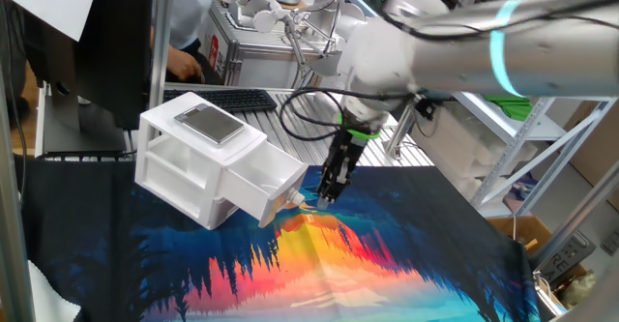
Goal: Grasp the handle and close the drawer
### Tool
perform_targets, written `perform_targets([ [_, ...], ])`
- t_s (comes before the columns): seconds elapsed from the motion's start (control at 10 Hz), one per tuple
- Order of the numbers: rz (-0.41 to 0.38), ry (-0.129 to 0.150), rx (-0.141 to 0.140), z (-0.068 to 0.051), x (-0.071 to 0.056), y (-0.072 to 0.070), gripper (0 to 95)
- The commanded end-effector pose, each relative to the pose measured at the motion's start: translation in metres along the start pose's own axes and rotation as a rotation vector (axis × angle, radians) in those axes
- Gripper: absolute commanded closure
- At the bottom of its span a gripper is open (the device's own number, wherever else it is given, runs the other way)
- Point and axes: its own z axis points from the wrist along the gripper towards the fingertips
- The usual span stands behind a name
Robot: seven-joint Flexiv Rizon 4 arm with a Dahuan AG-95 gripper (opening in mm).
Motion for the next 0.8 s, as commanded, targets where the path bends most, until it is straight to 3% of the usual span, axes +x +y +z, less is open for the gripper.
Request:
perform_targets([
  [0.1, 0.009, 0.009, 0.004, 0.0018, 0.0053, 0.0027, 57.0],
  [0.2, 0.007, 0.027, -0.031, 0.0016, 0.0055, 0.0027, 76.0],
  [0.3, 0.021, 0.034, -0.047, 0.0014, 0.0055, 0.0032, 95.0],
  [0.4, 0.059, 0.017, -0.053, 0.0013, 0.0059, 0.0031, 76.0],
  [0.6, 0.070, -0.011, -0.066, 0.0001, 0.0078, 0.0017, 76.0],
  [0.7, 0.099, -0.047, -0.077, -0.0010, 0.0089, 0.0016, 76.0],
  [0.8, 0.096, -0.047, -0.077, -0.0013, 0.0096, 0.0010, 76.0],
])
